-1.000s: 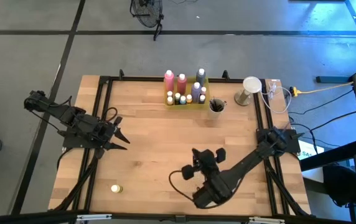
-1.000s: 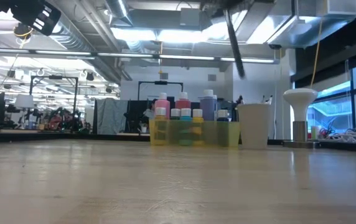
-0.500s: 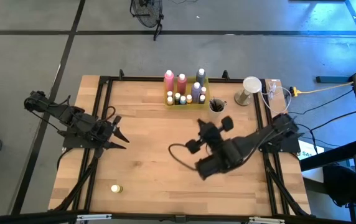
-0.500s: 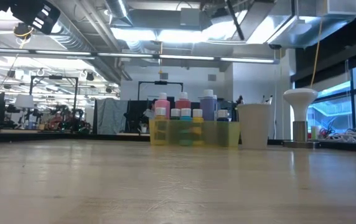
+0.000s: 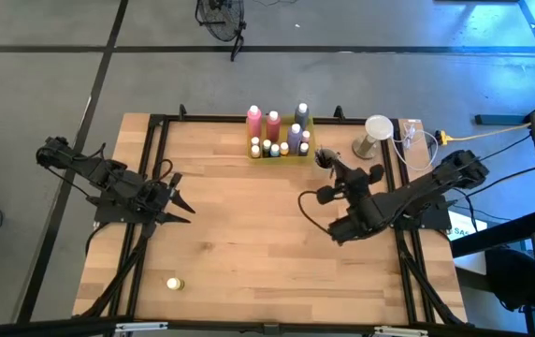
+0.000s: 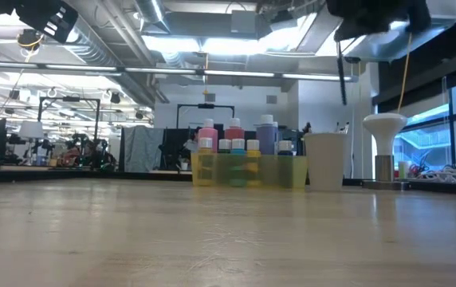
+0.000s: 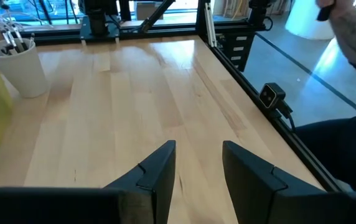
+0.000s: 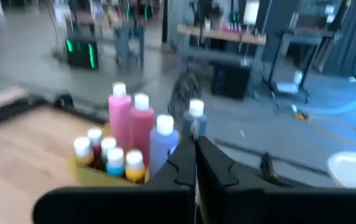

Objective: Pick & Place Paint Supplies
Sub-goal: Put the silver paint brush into the white cup

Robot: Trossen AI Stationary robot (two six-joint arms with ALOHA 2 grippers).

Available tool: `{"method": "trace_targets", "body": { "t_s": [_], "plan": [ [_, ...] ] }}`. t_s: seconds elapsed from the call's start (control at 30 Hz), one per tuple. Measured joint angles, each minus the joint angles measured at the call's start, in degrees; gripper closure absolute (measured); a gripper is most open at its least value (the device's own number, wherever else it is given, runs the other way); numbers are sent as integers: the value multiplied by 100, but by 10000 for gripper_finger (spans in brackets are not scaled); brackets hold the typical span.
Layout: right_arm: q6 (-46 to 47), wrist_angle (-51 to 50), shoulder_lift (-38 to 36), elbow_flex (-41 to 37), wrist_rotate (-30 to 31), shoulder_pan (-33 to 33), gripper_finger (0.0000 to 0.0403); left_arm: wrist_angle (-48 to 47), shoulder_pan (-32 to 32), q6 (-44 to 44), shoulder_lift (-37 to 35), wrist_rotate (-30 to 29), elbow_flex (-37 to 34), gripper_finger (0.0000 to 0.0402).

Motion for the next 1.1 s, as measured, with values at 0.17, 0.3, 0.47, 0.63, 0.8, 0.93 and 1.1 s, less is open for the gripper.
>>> {"method": "trace_targets", "body": {
  "t_s": [0.17, 0.3, 0.47, 0.63, 0.8, 0.93, 1.1],
  "plan": [
    [481, 223, -65, -640, 486, -300, 403, -4, 0, 6, 2, -33, 0, 274],
    [450, 397, -68, -672, 792, -696, 403, -4, 0, 6, 0, -43, 0, 274],
    [252, 493, -68, -570, 780, -1152, 403, -15, 0, 5, 0, -48, 0, 274],
    [-267, 1169, -68, -653, 626, -1408, 403, -42, 0, 3, 0, -48, 0, 274],
    [-891, 1944, -68, -777, 310, -1640, 403, -44, 0, -1, 0, -48, 0, 274],
    [-1467, 2765, -68, -1064, 117, -1724, 403, -44, 0, -9, 0, -48, 0, 274],
    [-1625, 3512, -68, -1456, 113, -1818, 403, -44, 0, -12, 0, -45, 0, 274]
  ]
}}
